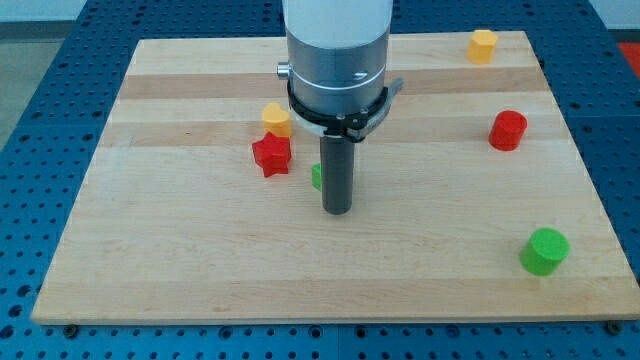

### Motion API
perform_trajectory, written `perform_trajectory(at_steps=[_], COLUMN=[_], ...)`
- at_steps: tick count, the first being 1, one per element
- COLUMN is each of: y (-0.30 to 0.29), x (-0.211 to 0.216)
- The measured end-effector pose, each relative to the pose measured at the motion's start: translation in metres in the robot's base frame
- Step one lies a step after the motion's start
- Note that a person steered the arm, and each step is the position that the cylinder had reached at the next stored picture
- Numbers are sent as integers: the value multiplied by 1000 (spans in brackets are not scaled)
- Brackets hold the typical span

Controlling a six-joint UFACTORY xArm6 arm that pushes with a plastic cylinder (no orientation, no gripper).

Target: Move the red star closer to the yellow heart

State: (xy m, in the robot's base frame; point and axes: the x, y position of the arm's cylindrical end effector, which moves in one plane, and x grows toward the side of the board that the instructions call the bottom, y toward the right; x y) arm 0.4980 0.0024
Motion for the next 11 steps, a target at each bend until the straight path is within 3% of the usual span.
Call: perform_trajectory(at_steps=[2,3,5,7,11], y=[2,1,-61,-118,-118], x=[-9,6,15,-33,-63])
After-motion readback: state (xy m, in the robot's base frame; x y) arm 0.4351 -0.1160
